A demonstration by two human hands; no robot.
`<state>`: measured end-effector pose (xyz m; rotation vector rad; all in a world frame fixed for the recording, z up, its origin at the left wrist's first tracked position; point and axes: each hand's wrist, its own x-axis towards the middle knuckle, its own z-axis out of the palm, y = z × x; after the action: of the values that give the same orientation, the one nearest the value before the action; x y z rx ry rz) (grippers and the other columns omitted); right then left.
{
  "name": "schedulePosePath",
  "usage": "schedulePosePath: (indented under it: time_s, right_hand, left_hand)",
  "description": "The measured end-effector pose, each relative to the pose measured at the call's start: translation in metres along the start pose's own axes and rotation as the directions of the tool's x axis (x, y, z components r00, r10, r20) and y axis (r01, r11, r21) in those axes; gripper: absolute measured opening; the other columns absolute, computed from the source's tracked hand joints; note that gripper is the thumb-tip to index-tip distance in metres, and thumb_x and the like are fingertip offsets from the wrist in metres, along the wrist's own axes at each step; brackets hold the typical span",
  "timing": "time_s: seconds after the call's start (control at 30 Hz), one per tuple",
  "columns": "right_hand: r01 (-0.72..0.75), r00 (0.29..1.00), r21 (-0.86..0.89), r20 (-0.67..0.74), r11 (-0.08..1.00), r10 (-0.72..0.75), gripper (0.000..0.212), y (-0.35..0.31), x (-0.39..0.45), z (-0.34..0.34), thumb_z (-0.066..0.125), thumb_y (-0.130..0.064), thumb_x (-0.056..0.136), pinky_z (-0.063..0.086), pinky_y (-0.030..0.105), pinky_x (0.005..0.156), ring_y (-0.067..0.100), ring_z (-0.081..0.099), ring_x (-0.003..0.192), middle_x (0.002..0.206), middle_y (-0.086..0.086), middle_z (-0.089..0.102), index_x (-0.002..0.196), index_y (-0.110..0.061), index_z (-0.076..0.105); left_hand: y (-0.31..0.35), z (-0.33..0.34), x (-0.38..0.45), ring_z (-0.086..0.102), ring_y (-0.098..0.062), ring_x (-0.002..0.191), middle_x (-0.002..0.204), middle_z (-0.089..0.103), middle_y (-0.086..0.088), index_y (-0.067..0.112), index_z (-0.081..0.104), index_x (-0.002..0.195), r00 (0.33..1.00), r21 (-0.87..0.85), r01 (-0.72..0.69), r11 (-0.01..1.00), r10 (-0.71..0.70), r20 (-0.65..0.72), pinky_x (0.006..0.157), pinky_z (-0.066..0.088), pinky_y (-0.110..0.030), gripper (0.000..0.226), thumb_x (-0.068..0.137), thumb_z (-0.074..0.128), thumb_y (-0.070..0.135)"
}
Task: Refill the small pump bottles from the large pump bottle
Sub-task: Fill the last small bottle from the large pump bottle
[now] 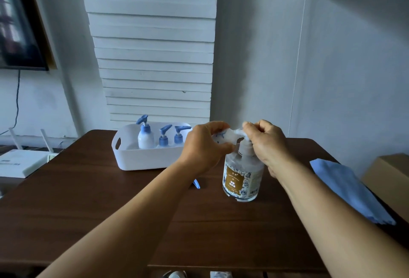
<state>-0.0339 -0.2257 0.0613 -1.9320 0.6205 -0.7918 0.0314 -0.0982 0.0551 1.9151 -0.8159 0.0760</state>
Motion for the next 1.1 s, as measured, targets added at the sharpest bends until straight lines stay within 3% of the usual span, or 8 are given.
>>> schedulePosePath:
  time_s: [0.2,0.37,0.53,0.7,0.8,0.93,1.1]
  right_hand:
    - [0.013,1.000,0.037,0.005,0.999,-0.014,0.033,-0.012,0.005,-0.007,0.059,-0.035,0.089,0.038,0.026,0.055,0.011,0.047,0.060,0.059,-0.004,0.051,0.064,-0.015,0.048]
    - [0.029,0.999,-0.007,-0.039,1.000,-0.029,0.036,0.000,-0.003,0.002,0.055,-0.036,0.091,0.035,0.026,0.052,0.013,0.044,0.058,0.059,-0.001,0.048,0.063,-0.015,0.044]
    - [0.061,0.997,-0.089,0.053,0.994,-0.057,0.036,-0.017,0.005,-0.015,0.056,-0.035,0.090,0.036,0.026,0.054,0.011,0.044,0.060,0.059,-0.002,0.048,0.062,-0.016,0.047]
    - [0.041,0.998,-0.046,-0.036,0.998,-0.043,0.036,-0.004,-0.002,-0.003,0.055,-0.036,0.091,0.034,0.025,0.050,0.010,0.044,0.057,0.058,-0.004,0.049,0.063,-0.015,0.046]
    - [0.072,0.997,-0.119,0.000,0.990,-0.073,0.037,-0.005,0.000,-0.003,0.055,-0.034,0.090,0.034,0.026,0.051,0.012,0.043,0.056,0.056,-0.002,0.047,0.060,-0.015,0.045]
    - [0.126,0.991,-0.196,0.064,0.972,-0.115,0.037,-0.019,0.009,-0.016,0.055,-0.034,0.091,0.035,0.028,0.055,0.013,0.042,0.057,0.056,-0.003,0.045,0.059,-0.016,0.045]
    - [0.086,0.996,-0.100,-0.015,0.991,-0.088,0.035,-0.002,-0.001,-0.002,0.053,-0.034,0.092,0.034,0.025,0.051,0.012,0.044,0.058,0.059,-0.002,0.048,0.062,-0.015,0.046]
  left_hand:
    - [0.007,-0.005,0.004,0.058,-0.005,0.084,0.100,0.068,0.007,0.022,0.065,0.114,0.999,0.022,-0.030,0.999,0.030,-0.016,0.066,0.037,-0.003,0.047,0.069,0.080,0.023]
    - [0.000,0.001,-0.001,0.064,-0.008,0.092,0.106,0.069,0.006,0.021,0.064,0.116,1.000,-0.019,0.027,0.999,-0.027,0.009,0.080,0.046,-0.015,0.050,0.068,0.081,0.020]
    - [0.009,-0.006,0.004,0.062,-0.009,0.090,0.103,0.068,0.007,0.021,0.065,0.114,1.000,0.028,-0.021,0.999,0.021,0.001,0.074,0.042,-0.013,0.046,0.070,0.079,0.022]
    - [0.003,0.000,0.001,0.063,-0.006,0.090,0.103,0.069,0.008,0.021,0.065,0.113,1.000,0.007,-0.001,1.000,0.001,0.004,0.079,0.048,-0.014,0.048,0.068,0.080,0.022]
    - [0.000,0.000,0.000,0.064,-0.007,0.091,0.105,0.070,0.006,0.020,0.065,0.114,1.000,-0.012,0.016,1.000,-0.016,0.011,0.083,0.049,-0.019,0.048,0.068,0.080,0.021]
    - [0.009,-0.006,0.005,0.061,-0.006,0.088,0.104,0.069,0.006,0.020,0.065,0.114,1.000,0.027,-0.030,0.999,0.030,0.003,0.070,0.039,-0.009,0.045,0.071,0.079,0.022]
    - [0.001,0.001,0.002,0.064,-0.008,0.093,0.105,0.069,0.007,0.021,0.065,0.114,1.000,0.001,0.001,1.000,-0.001,0.005,0.081,0.045,-0.016,0.048,0.068,0.080,0.022]
